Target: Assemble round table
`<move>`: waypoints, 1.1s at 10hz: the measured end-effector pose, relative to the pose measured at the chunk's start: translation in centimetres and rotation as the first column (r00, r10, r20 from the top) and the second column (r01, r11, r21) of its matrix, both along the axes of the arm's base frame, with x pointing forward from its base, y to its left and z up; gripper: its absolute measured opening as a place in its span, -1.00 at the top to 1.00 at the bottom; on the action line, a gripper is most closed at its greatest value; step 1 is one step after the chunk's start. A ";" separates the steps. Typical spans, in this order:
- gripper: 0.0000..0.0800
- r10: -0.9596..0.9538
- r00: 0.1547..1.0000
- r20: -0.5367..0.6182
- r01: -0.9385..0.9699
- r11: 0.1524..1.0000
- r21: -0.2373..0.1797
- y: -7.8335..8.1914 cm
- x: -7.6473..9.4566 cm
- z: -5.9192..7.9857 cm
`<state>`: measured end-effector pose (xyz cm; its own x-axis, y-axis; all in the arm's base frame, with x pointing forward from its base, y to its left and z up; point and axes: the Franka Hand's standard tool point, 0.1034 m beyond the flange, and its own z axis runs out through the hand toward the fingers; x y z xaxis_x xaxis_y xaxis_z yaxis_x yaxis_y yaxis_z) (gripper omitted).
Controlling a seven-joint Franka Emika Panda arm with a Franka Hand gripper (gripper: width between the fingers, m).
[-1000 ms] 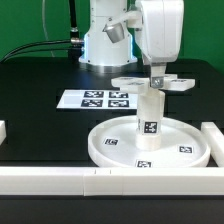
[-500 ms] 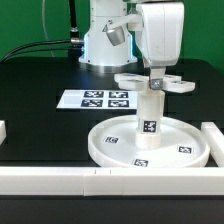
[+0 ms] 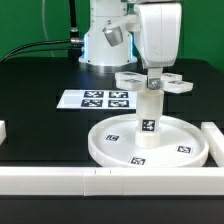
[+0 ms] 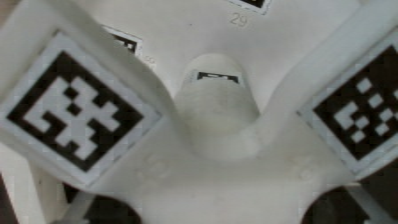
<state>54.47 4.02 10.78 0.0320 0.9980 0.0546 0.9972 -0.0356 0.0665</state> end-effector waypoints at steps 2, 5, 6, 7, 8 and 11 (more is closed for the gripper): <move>-0.11 -0.056 0.998 -0.003 0.056 0.998 0.005 0.0 0.0 0.0; -0.11 -0.445 0.895 -0.024 0.445 0.895 0.031 0.0 0.0 0.0; -0.11 -0.596 0.802 -0.041 0.597 0.801 0.037 0.1 0.0 -0.1; -0.11 -0.680 0.732 -0.048 0.681 0.731 0.042 0.0 0.0 -0.1; -0.11 -0.706 0.707 -0.040 0.707 0.705 0.056 0.0 0.2 -0.1; -0.11 -0.832 0.551 -0.063 0.834 0.548 0.059 0.1 0.1 -0.1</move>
Offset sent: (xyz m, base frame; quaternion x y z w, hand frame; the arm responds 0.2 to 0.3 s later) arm -0.0085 -0.0041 -0.0091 0.0107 0.0073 0.3122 0.9499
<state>54.61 4.08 10.70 0.8496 0.5155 0.1116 0.5186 -0.8550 0.0015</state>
